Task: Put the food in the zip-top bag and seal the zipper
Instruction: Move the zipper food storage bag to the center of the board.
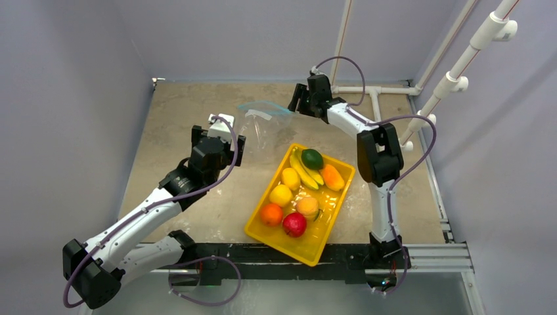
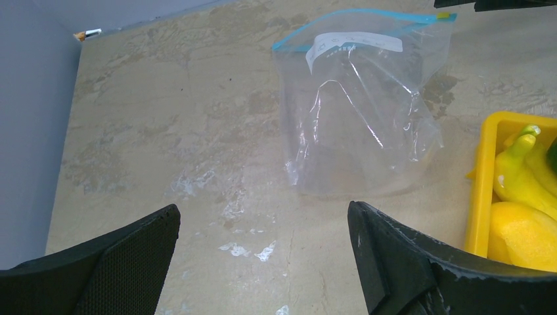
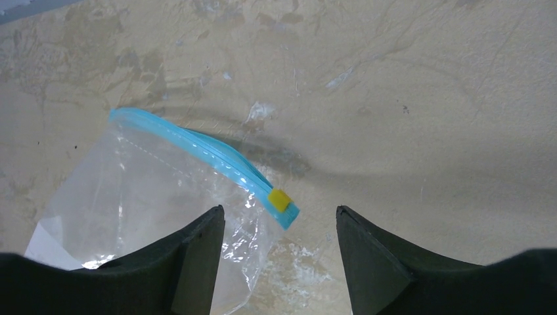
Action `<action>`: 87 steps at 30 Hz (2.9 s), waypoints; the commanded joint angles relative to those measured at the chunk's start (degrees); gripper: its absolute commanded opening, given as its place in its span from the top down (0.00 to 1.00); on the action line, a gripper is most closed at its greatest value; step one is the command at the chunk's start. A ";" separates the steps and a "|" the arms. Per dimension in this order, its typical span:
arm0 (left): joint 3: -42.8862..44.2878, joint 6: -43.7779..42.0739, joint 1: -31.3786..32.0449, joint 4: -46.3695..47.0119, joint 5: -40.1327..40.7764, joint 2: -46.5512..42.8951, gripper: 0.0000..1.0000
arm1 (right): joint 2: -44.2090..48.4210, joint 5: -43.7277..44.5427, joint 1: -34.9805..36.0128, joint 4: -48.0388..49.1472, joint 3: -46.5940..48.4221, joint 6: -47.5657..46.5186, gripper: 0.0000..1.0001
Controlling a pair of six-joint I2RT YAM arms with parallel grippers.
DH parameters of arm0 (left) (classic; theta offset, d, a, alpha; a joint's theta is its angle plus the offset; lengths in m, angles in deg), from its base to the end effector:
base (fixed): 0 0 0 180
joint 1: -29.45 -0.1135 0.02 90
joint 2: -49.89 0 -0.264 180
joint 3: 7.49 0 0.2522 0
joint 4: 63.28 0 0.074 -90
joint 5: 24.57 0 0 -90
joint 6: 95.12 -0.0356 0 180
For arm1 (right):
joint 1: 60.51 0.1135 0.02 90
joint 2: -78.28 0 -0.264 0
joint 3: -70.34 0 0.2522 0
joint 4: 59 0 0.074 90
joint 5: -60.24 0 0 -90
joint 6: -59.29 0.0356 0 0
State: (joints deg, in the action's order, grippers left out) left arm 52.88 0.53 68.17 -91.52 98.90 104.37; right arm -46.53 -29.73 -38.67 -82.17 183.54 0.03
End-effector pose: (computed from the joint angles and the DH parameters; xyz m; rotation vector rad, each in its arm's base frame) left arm 0.1788 -0.1182 0.3148 0.1698 1.8862 0.0472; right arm 0.4713 0.1889 0.2170 0.1730 2.2188 0.5150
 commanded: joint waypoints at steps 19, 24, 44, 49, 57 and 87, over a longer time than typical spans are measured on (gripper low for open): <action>0.07 -1.04 0.21 1.30 0.83 -0.81 0.03 | 1.60 -6.36 -0.47 7.52 -2.89 -0.68 1.00; 0.06 -1.03 0.19 1.32 0.59 -0.95 0.03 | 7.58 -6.74 -0.27 13.02 -11.21 1.65 1.00; 0.08 -0.54 0.22 1.29 -0.29 -1.33 0.03 | 25.13 2.46 15.22 25.54 -34.33 23.54 1.00; 0.20 -0.48 0.24 1.38 -0.80 -1.45 0.03 | 26.94 6.06 18.29 24.01 -35.76 26.04 1.00; 0.18 -0.33 0.22 1.46 -1.47 -1.83 0.03 | 29.73 9.07 20.89 22.64 -39.17 29.17 0.91; 0.75 0.02 0.29 0.72 -0.36 -3.56 0.03 | 38.53 21.99 28.44 -7.51 -35.16 23.86 0.54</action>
State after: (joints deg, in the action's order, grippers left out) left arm 52.88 -0.12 68.17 -91.55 97.33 101.90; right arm -6.53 -13.92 -12.94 -81.25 144.26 23.94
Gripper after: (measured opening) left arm 0.973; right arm 0.465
